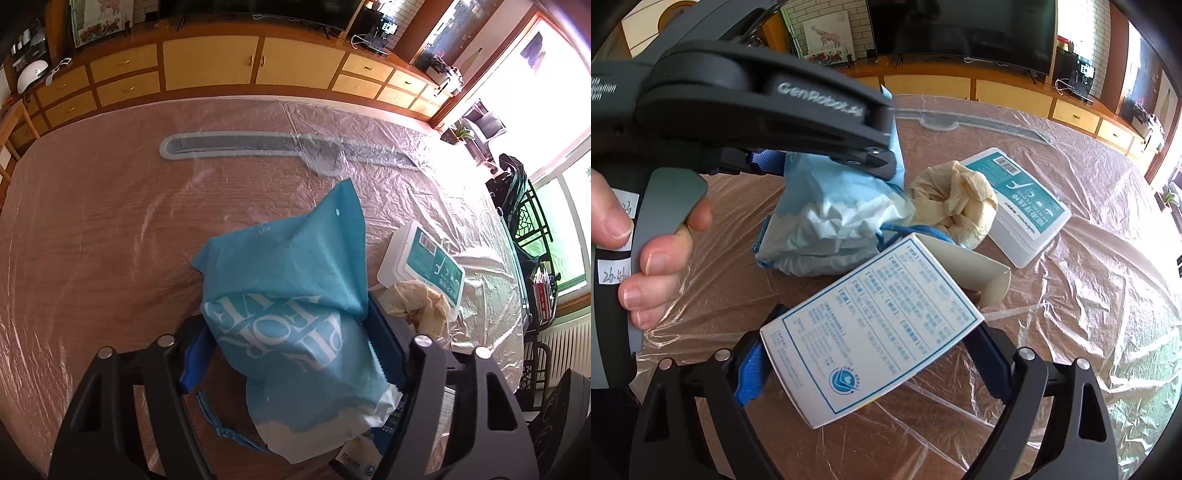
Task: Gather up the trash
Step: 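Carry the medicine box and blue bag from the table toward the black bin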
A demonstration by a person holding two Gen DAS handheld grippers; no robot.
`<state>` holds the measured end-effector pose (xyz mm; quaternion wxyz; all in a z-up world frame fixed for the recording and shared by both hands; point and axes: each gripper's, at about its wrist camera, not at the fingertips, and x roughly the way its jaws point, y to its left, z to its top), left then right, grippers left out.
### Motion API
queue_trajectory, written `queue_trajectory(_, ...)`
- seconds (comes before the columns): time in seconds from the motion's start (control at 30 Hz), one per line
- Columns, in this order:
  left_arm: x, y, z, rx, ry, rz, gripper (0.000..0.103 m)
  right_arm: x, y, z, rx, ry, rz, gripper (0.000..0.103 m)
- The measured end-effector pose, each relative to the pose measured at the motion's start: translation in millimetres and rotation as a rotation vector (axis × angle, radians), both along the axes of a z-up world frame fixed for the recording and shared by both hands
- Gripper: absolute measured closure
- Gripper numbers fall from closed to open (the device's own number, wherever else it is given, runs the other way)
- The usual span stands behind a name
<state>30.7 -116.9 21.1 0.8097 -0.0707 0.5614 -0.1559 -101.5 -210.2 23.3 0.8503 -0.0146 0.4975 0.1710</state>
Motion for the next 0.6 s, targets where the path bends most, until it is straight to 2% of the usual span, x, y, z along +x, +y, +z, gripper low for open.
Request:
queue_trajectory(0.2,-6.1,10.8,4.2,-0.061,0.004,0.012,0.046,-6.5,-13.1,5.5,0.027,0.006,-0.012,0.014)
queue_trajectory(0.5,-30.9,33.1,22.5,-0.106,-0.056,0.03,0.05,-16.6,-39.0,16.3,0.074,0.012,-0.058,0.014)
queue_trajectory(0.6,-45.0,39.0,29.3,-0.077,-0.088,0.037,0.05,-22.8,-46.3,21.2,0.087,0.011,-0.072,0.014)
